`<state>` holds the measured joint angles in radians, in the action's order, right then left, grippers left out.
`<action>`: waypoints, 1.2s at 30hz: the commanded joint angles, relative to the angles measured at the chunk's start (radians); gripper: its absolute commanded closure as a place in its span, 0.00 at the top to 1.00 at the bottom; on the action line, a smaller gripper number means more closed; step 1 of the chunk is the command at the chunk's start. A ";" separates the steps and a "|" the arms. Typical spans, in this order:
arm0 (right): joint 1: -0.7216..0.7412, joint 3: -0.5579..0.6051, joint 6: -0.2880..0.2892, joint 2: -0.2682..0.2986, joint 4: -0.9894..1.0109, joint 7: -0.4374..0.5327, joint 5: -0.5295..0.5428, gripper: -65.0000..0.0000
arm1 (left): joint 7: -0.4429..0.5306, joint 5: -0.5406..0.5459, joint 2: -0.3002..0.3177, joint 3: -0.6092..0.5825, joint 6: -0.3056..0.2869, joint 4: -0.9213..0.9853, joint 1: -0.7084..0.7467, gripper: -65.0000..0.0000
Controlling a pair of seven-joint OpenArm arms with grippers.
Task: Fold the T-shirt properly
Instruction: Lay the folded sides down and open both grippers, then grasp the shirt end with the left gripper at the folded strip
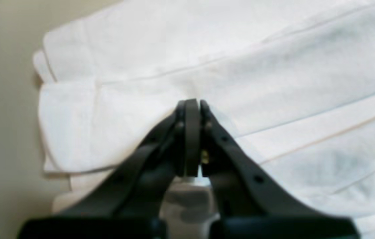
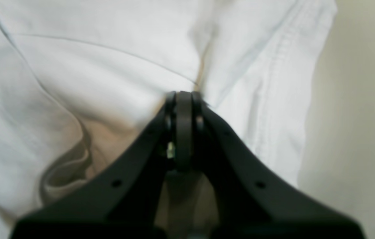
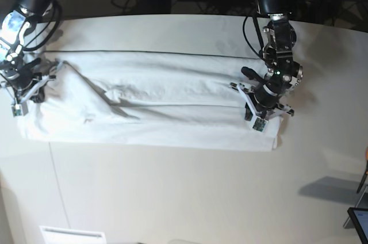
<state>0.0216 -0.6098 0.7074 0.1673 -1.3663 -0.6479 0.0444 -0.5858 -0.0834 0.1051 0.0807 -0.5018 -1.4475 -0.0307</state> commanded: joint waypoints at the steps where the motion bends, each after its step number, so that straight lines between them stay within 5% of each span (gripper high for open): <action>1: 0.019 0.003 -0.009 0.015 -0.002 -0.040 -0.044 0.00 | -0.078 -0.056 0.015 0.011 0.016 0.006 0.002 0.00; 12: 0.054 0.003 -0.009 0.016 -0.012 -0.046 -0.044 0.00 | -0.078 -0.052 0.015 0.014 0.018 -0.012 -0.033 0.00; 23: 0.045 -0.008 -0.009 -0.021 -0.203 -0.051 -0.039 0.00 | -0.118 -0.051 -0.051 0.103 0.015 -0.293 -0.024 0.01; 29: 0.018 -0.008 -0.009 -0.050 -0.290 -0.056 -0.039 0.00 | -0.287 -0.002 -0.072 0.259 -0.007 -0.427 -0.022 0.30; 36: -0.028 -0.008 -0.009 -0.059 -0.361 -0.059 -0.041 0.00 | -0.383 0.330 0.072 0.465 -0.196 -0.419 0.061 0.78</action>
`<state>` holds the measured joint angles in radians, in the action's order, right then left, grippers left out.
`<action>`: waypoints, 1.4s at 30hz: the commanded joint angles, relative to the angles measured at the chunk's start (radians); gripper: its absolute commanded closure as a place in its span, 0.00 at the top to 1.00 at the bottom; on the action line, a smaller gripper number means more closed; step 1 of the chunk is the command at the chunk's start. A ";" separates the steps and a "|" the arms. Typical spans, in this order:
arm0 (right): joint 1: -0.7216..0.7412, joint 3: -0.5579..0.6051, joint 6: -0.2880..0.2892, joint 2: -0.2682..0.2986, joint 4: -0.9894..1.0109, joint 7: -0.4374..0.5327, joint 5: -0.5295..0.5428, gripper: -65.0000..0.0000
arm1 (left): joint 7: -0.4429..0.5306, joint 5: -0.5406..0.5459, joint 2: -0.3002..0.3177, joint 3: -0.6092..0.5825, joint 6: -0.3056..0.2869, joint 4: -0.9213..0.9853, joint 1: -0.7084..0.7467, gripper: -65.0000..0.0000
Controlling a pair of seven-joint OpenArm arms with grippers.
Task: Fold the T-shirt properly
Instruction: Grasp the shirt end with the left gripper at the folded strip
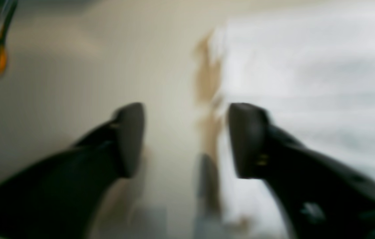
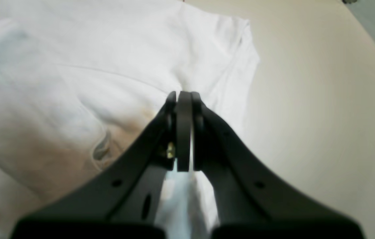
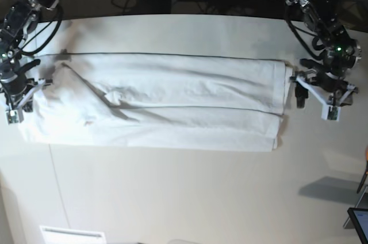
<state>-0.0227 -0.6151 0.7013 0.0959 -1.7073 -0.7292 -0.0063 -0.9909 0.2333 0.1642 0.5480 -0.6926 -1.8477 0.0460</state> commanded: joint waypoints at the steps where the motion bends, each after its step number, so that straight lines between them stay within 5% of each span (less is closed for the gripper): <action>1: 0.014 -0.002 -0.003 0.012 -0.024 0.023 0.010 0.00 | 0.014 0.068 0.031 0.022 -0.006 -0.002 -0.005 0.86; 3: 0.007 -0.002 -0.003 0.012 -0.026 0.023 0.010 0.00 | 0.011 0.163 0.064 0.063 -0.006 0.036 0.015 0.95; 13: -0.029 0.002 -0.003 0.009 -0.027 0.024 0.010 0.00 | 0.013 0.475 0.111 0.125 -0.006 0.296 0.045 0.95; 25: -0.035 0.005 -0.003 0.006 -0.027 0.024 0.010 0.00 | 0.020 0.484 0.102 0.074 -0.006 0.518 -0.013 0.95; 38: -0.033 0.007 -0.003 -0.003 -0.027 0.024 0.010 0.00 | 0.023 0.475 0.021 0.011 -0.006 0.678 -0.142 0.95; 42: -0.032 0.007 -0.003 -0.003 -0.027 0.024 0.010 0.00 | 0.102 0.478 0.016 -0.067 -0.006 0.707 -0.146 0.82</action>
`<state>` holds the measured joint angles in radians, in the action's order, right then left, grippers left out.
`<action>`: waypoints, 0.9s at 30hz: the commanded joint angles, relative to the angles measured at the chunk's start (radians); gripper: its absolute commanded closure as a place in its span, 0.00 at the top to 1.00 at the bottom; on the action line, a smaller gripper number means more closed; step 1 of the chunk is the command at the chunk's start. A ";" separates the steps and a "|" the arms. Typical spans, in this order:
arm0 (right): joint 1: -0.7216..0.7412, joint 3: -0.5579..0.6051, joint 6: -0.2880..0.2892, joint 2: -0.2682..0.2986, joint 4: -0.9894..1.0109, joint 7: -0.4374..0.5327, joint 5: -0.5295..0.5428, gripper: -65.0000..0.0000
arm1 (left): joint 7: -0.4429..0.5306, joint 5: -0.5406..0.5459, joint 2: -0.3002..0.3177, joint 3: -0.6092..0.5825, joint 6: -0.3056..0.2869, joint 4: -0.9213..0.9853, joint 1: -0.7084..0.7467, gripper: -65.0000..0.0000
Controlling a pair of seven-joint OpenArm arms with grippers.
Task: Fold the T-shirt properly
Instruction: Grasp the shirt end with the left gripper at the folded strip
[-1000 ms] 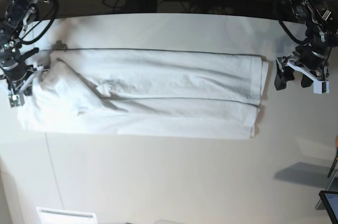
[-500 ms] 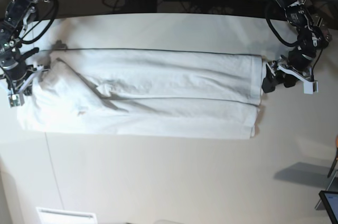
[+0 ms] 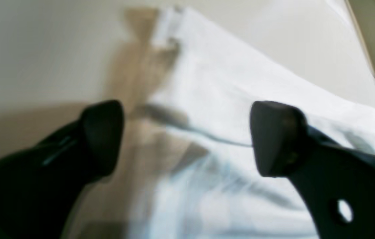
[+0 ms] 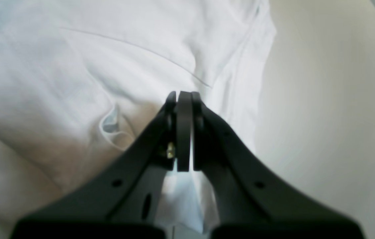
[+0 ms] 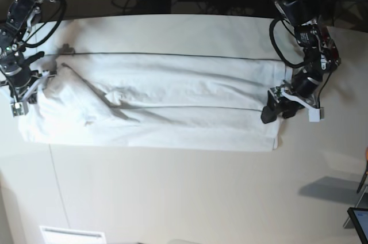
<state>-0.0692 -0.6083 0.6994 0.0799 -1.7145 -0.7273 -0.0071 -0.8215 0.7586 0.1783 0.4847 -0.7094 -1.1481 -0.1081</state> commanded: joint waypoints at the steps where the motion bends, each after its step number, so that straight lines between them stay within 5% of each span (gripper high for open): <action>1: 0.013 0.000 -0.001 0.013 -0.020 0.022 0.011 0.00 | -0.048 -0.047 -0.006 -0.017 0.011 0.018 0.008 0.77; 20: 0.012 0.000 -0.001 0.013 -0.019 0.022 0.011 0.00 | 0.020 -0.050 -0.009 -0.040 0.011 0.039 0.008 0.14; 27: 0.012 0.000 -0.001 0.013 -0.015 0.022 0.011 0.00 | 0.021 -0.107 -0.009 -0.044 0.014 -0.046 0.017 0.12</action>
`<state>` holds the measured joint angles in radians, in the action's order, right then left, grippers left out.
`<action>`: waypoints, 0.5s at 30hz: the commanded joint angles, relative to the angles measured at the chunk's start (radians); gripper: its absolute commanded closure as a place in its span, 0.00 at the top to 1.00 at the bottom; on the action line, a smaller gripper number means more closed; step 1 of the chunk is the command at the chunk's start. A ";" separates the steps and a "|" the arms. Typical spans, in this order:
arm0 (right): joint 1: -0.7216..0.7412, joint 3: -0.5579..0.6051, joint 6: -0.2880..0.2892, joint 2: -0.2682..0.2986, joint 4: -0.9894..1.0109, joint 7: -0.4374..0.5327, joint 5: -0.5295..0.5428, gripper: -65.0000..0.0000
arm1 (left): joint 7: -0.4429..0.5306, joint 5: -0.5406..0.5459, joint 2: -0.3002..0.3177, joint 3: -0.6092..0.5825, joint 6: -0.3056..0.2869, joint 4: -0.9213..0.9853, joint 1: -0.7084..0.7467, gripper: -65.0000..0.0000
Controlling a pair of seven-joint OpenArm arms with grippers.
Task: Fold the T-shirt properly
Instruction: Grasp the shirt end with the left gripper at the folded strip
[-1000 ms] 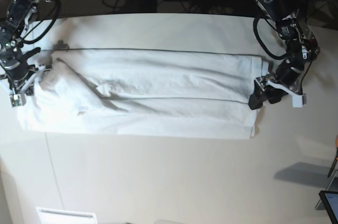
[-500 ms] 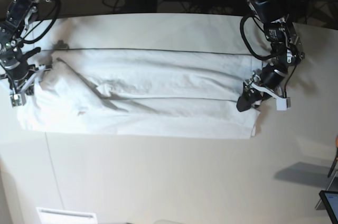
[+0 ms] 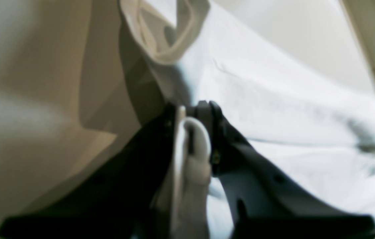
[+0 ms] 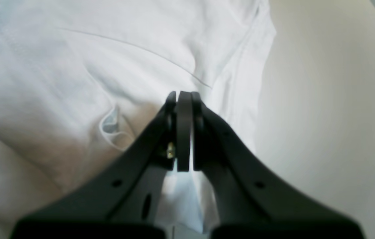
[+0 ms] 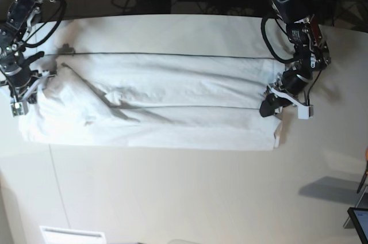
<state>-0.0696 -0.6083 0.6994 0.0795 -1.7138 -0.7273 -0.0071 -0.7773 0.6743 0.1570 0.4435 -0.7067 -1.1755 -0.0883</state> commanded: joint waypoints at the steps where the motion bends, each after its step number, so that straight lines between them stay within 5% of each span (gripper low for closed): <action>1: 0.012 0.000 -0.001 0.013 -0.016 0.022 0.011 0.00 | -0.023 -0.054 0.008 -0.002 0.028 -0.057 0.000 0.12; 11: 0.015 0.000 -0.001 0.012 -0.016 0.022 0.011 0.00 | -0.127 -0.368 -0.075 -0.004 0.046 -0.329 0.002 0.10; 15: 0.017 0.000 -0.001 0.012 -0.016 0.022 0.011 0.00 | -0.138 -0.512 -0.107 -0.102 0.046 -0.424 0.008 0.10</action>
<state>-0.0669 -0.6083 0.6994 0.0795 -1.7134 -0.7273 -0.0071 -0.9321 0.1459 0.0494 0.3489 -0.6556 -1.5734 -0.0654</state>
